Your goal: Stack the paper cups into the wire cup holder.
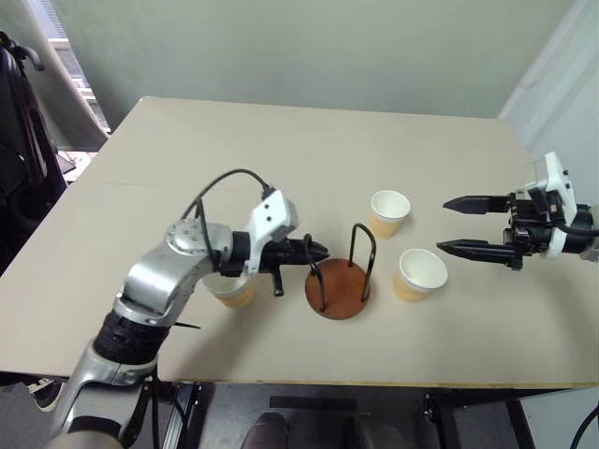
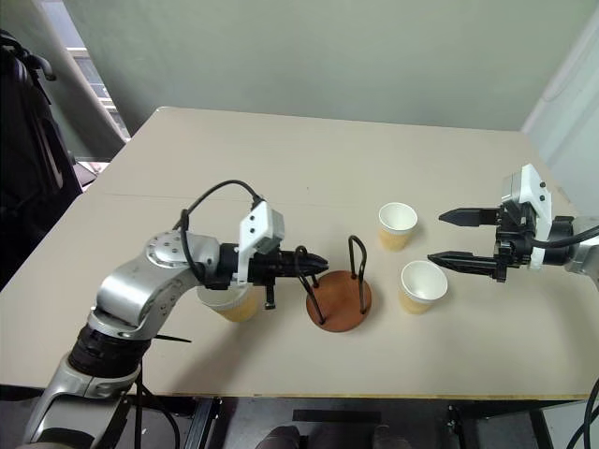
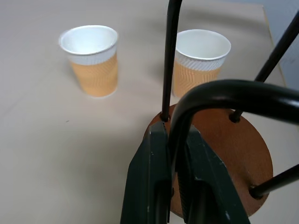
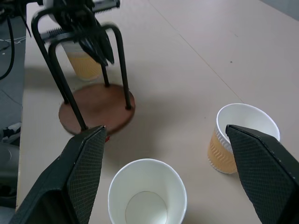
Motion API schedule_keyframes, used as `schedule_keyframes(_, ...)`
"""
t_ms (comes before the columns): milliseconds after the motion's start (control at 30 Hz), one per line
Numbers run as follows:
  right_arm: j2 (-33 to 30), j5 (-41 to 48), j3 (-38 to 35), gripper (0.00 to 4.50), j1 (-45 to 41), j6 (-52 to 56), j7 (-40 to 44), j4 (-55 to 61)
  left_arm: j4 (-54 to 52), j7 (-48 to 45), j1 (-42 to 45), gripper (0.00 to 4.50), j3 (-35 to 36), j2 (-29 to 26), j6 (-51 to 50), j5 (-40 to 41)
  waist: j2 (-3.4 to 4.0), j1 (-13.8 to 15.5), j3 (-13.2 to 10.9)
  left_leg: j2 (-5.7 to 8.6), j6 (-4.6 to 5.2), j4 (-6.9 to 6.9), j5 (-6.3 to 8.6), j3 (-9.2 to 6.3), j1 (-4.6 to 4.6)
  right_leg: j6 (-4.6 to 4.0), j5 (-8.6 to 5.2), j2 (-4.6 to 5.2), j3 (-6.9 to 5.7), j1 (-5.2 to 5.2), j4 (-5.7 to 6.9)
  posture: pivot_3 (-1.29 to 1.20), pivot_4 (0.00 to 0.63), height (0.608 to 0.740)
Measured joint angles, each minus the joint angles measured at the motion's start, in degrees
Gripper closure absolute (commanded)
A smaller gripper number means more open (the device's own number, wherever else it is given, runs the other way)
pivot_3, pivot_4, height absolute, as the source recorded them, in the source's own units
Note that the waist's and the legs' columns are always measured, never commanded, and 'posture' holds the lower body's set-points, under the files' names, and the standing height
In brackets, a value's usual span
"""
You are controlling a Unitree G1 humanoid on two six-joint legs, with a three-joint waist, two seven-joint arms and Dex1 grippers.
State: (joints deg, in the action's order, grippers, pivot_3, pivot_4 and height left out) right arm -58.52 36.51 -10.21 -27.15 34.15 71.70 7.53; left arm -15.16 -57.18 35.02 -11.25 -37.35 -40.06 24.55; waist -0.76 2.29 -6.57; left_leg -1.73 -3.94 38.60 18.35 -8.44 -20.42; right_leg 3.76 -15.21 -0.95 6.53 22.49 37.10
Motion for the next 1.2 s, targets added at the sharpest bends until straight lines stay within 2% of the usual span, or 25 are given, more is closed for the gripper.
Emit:
schedule_keyframes(100, 0.0, 0.2, 0.0, 0.35, 0.0, 0.2, -0.3, 0.0, 0.1, 0.1, -0.5, 4.48, -3.1, 0.2, 1.3, -2.5, 0.00, 0.0, 0.0, 0.01, 0.00, 0.00, 0.00, -0.01, 0.00, 0.00, 0.00, -0.01, 0.00, -0.01, 0.00, 0.00, 0.150, 0.740)
schedule_keyframes(433, -0.3, 0.7, -0.4, 0.35, 1.6, 1.2, -0.8, 1.7, 3.7, -0.4, -0.6, 4.48, -6.4, 0.3, 6.9, -8.8, 0.00, 0.2, 0.0, 0.02, 0.02, 0.03, 0.01, -0.01, 0.00, 0.01, 0.00, -0.02, 0.00, -0.04, 0.00, 0.00, 0.150, 0.740)
schedule_keyframes(767, -3.5, 3.3, -2.2, 0.35, 6.1, 1.3, 4.8, 6.5, 4.4, -1.0, -0.6, 4.48, -7.7, 1.5, 9.3, -11.4, 0.00, 0.7, 0.0, 0.24, 0.04, 0.14, 0.02, 0.03, 0.03, 0.02, 0.01, -0.09, -0.02, -0.19, -0.03, 0.00, 0.150, 0.740)
schedule_keyframes(800, -3.9, 3.7, -2.3, 0.35, 6.1, 1.3, 4.9, 6.9, 4.4, -1.1, -0.6, 3.84, -7.7, 1.6, 9.3, -11.4, 0.00, 0.7, 0.0, 0.46, 0.04, 0.14, 0.02, 0.00, 0.08, 0.02, 0.01, -0.09, -0.02, -0.24, -0.03, 0.00, 0.150, 0.740)
schedule_keyframes(867, -3.9, 3.8, -2.3, 0.35, 6.0, 1.4, 4.9, 6.9, 4.4, -1.2, -0.8, 3.34, -7.7, 1.8, 9.3, -11.4, 0.00, 0.7, 0.0, 0.50, 0.05, 0.14, 0.03, -0.02, 0.15, 0.02, 0.01, -0.07, -0.01, -0.32, -0.04, 0.00, 0.150, 0.740)
schedule_keyframes(1067, -3.9, 3.7, -2.3, 0.35, 6.0, 1.4, 4.5, 6.9, 4.7, -0.4, -0.9, 1.31, -7.7, 2.3, 9.3, -12.8, 0.00, 0.8, 0.0, 0.54, 0.08, 0.15, 0.05, -0.03, 0.22, 0.02, 0.01, -0.04, -0.01, -0.41, -0.04, 0.00, 0.150, 0.740)
schedule_keyframes(1200, -3.8, 3.7, -2.3, 0.35, 5.9, 1.3, 4.1, 6.9, 5.2, -0.3, -0.8, 1.31, -7.4, 1.5, 10.1, -13.5, 0.00, 0.8, 0.0, 0.54, 0.09, 0.14, 0.05, -0.04, 0.24, 0.02, 0.01, -0.04, -0.01, -0.42, -0.04, 0.00, 0.150, 0.740)
